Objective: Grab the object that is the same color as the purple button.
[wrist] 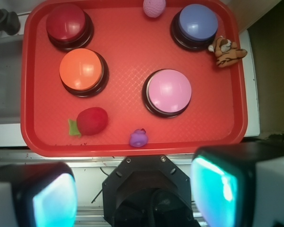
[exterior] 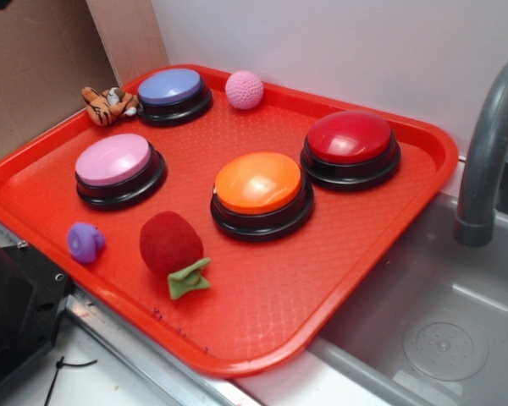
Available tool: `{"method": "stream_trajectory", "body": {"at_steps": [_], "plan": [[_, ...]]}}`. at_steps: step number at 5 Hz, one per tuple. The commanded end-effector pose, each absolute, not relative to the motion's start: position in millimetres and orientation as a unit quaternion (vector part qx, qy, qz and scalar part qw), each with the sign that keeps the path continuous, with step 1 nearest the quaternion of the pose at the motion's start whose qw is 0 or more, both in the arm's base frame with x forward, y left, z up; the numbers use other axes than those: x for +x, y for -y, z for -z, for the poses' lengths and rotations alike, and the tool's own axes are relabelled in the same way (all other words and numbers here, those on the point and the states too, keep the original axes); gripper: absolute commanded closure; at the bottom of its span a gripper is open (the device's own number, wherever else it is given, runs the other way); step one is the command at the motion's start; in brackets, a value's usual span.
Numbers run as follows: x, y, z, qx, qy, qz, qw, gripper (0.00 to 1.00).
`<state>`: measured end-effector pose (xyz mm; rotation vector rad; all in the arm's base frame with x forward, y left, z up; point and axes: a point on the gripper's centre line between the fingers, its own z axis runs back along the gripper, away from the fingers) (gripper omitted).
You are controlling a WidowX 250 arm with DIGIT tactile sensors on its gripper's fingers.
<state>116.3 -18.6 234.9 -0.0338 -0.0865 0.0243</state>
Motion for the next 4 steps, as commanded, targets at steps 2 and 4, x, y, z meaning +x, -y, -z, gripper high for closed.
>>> {"method": "stream_trajectory", "body": {"at_steps": [2,4], "plan": [[129,27,-198,-0.01,0.055,-0.003,0.998,0.0],[137,31,-111,-0.038,0.059,0.029,0.997,0.0]]}}
